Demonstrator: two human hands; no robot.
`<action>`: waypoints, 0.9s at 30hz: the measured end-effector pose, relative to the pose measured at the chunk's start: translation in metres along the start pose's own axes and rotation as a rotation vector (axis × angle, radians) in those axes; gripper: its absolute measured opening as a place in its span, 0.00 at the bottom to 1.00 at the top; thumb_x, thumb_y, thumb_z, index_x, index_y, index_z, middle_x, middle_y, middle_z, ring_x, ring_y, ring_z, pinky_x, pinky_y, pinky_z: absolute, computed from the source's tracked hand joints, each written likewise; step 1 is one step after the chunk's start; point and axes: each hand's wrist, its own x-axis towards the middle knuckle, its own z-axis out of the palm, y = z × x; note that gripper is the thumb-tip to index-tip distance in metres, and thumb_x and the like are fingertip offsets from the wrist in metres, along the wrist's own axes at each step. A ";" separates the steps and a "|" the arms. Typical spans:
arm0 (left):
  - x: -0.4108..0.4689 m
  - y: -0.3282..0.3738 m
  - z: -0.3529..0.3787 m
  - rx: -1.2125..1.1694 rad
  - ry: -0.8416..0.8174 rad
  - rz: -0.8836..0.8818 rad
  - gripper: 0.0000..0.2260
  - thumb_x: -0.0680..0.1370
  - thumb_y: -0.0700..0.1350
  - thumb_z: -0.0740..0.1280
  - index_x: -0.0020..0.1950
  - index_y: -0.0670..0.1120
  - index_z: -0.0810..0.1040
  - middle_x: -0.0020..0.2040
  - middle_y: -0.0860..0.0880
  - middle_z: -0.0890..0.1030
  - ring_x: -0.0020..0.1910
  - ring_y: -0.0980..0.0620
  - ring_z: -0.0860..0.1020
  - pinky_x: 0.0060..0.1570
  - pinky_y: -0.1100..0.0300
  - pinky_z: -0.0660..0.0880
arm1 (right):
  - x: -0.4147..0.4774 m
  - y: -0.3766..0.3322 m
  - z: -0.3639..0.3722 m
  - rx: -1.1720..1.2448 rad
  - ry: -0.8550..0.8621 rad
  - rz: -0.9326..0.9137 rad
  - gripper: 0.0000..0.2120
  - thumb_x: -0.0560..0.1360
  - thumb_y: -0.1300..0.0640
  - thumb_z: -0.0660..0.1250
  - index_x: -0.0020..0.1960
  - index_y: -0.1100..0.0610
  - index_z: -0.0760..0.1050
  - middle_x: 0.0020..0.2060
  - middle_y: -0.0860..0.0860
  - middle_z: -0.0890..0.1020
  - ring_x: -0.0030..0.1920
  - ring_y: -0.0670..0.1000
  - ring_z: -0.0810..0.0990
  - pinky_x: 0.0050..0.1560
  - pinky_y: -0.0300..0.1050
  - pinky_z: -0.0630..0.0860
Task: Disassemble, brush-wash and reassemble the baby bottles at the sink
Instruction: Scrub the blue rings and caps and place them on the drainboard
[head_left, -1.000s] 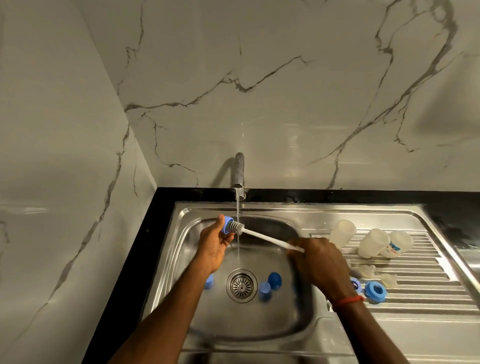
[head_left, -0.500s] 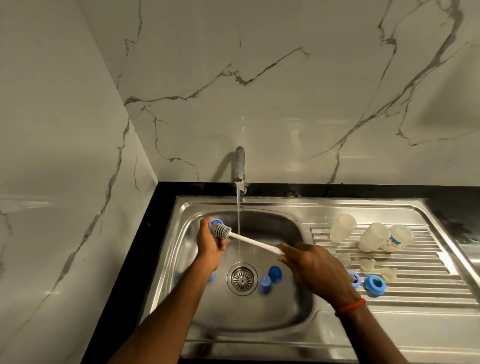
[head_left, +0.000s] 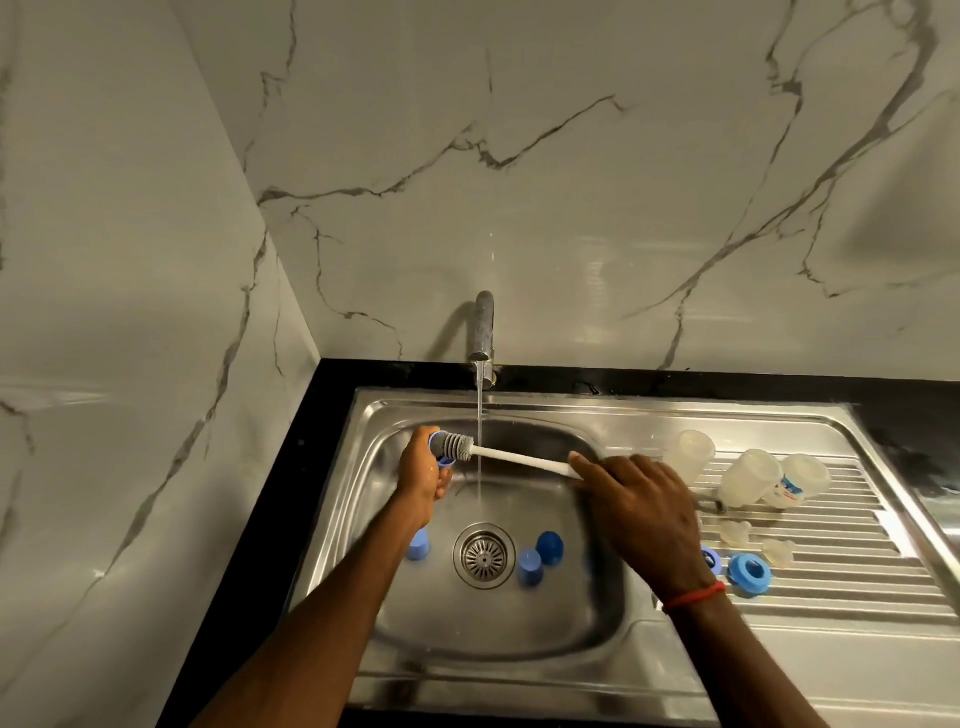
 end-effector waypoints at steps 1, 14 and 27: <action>0.001 0.004 0.000 0.016 0.011 0.025 0.16 0.81 0.50 0.57 0.37 0.45 0.71 0.22 0.50 0.67 0.18 0.57 0.60 0.18 0.67 0.54 | -0.001 -0.005 0.001 0.036 -0.061 0.032 0.15 0.80 0.46 0.62 0.59 0.53 0.79 0.36 0.54 0.81 0.33 0.53 0.78 0.33 0.46 0.75; 0.002 0.019 0.000 0.153 0.106 0.184 0.14 0.81 0.44 0.58 0.36 0.45 0.73 0.30 0.48 0.70 0.27 0.53 0.66 0.21 0.66 0.61 | 0.001 -0.030 -0.009 0.032 -0.223 0.078 0.14 0.65 0.48 0.80 0.47 0.52 0.82 0.31 0.51 0.79 0.28 0.51 0.79 0.27 0.43 0.75; 0.005 0.027 -0.008 0.231 0.155 0.269 0.16 0.82 0.46 0.59 0.34 0.46 0.74 0.27 0.50 0.73 0.25 0.55 0.71 0.28 0.60 0.63 | 0.010 -0.034 -0.008 0.115 -0.245 0.141 0.11 0.78 0.45 0.64 0.53 0.49 0.79 0.28 0.48 0.75 0.24 0.46 0.70 0.24 0.39 0.70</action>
